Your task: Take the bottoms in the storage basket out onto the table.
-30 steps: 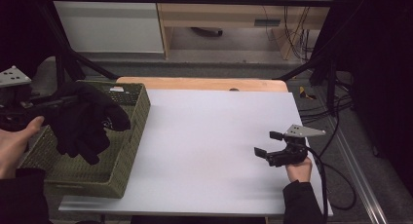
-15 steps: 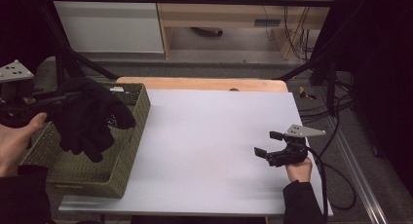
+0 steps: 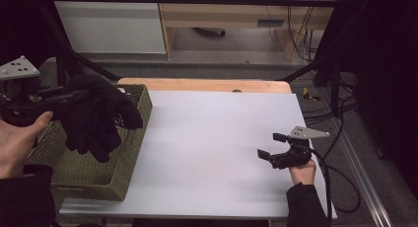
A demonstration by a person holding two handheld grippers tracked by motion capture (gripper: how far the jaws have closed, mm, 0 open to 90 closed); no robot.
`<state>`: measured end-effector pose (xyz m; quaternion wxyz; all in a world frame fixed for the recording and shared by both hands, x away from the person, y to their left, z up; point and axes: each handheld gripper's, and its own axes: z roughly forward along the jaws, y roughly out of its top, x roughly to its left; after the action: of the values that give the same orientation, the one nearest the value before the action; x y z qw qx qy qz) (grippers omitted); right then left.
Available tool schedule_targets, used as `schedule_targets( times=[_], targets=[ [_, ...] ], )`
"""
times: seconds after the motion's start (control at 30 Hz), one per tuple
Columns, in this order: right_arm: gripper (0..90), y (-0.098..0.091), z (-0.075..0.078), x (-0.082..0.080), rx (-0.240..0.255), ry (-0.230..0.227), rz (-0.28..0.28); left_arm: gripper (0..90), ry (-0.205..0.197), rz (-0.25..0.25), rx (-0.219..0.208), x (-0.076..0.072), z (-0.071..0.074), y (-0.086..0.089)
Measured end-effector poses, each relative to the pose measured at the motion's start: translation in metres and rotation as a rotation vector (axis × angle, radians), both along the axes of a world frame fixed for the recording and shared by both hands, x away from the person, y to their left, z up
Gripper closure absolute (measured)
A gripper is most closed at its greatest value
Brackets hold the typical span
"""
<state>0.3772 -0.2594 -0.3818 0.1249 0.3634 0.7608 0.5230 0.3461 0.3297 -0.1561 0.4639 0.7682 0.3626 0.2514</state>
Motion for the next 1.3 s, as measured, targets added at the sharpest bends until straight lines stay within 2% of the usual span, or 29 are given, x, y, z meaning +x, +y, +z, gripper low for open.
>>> schedule_targets(
  times=[0.27, 0.3, 0.37, 1.03, 1.1, 1.17, 1.3],
  targets=[
    [3.8, 0.0, 0.0, 0.0, 0.002, 0.001, 0.0, 76.0, -0.001, -0.03, -0.008, 0.001, 0.002, -0.012],
    [3.9, 0.0, 0.0, 0.0, 0.001, 0.0, 0.0, 76.0, -0.014, -0.034, 0.0, 0.003, 0.002, -0.013],
    [3.9, 0.0, 0.0, 0.0, 0.0, 0.001, 0.001, 76.0, -0.015, -0.041, -0.003, 0.003, 0.002, -0.017],
    [3.8, 0.0, 0.0, 0.0, 0.001, -0.001, 0.001, 76.0, 0.009, -0.128, -0.007, 0.013, -0.004, -0.06],
    [3.8, -0.001, 0.0, 0.0, -0.002, -0.002, 0.001, 76.0, 0.0, -0.134, -0.001, 0.014, -0.006, -0.063],
    [3.8, -0.001, 0.0, 0.0, 0.001, 0.0, -0.001, 76.0, 0.015, -0.144, -0.006, 0.015, -0.008, -0.068],
    [3.9, 0.0, 0.0, 0.0, 0.0, 0.001, -0.001, 76.0, 0.02, -0.16, -0.005, 0.017, -0.011, -0.075]
  ],
)
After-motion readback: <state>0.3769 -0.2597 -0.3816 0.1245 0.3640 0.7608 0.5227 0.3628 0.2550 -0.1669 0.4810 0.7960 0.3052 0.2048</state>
